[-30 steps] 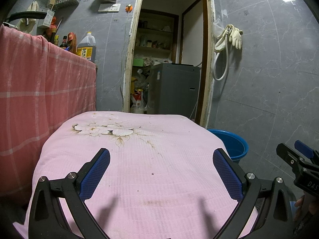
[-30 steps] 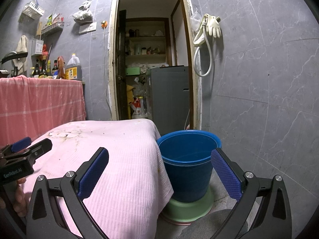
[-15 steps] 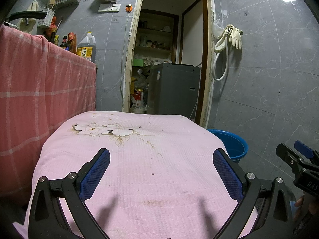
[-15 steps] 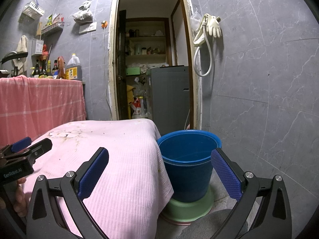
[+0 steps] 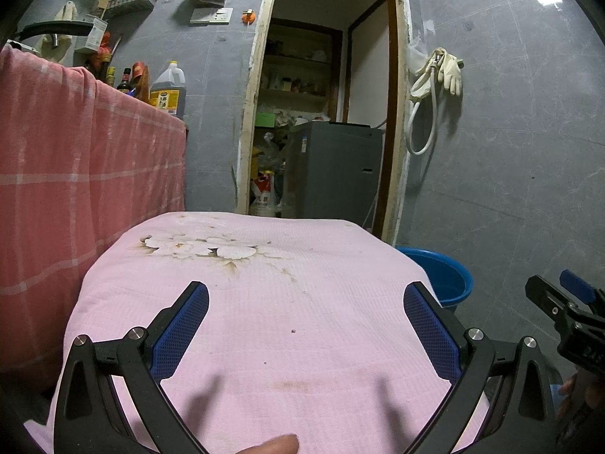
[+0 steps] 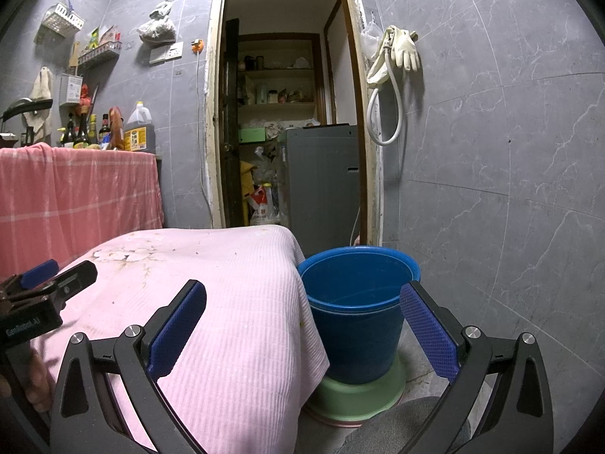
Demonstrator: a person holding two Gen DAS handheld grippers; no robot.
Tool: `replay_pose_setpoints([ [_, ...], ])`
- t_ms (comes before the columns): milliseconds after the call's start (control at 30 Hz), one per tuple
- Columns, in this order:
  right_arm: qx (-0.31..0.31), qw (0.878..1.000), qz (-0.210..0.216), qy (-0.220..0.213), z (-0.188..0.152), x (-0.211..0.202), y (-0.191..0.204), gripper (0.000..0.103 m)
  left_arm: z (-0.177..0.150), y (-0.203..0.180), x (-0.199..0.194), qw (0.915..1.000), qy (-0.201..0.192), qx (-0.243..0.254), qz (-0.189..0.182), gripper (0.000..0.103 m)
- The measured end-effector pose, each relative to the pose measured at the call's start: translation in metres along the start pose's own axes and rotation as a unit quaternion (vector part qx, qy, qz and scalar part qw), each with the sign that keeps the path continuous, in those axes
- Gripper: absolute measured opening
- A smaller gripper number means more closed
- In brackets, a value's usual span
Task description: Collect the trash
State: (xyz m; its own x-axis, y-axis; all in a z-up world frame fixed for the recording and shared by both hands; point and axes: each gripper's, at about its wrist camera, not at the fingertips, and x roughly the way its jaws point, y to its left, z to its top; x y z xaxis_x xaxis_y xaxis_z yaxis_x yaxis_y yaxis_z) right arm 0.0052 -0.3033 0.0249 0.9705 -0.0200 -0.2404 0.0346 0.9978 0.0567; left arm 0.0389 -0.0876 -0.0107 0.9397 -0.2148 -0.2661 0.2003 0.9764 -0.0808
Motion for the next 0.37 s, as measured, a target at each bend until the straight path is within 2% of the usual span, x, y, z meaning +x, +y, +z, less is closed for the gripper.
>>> replay_pose_setpoints([
  [367, 0.0, 1.0, 0.0, 0.0, -0.0002, -0.0003, 0.0014, 0.103, -0.0005, -0.001, -0.0014, 1.0, -0.001, 0.001, 0.0, 0.101],
])
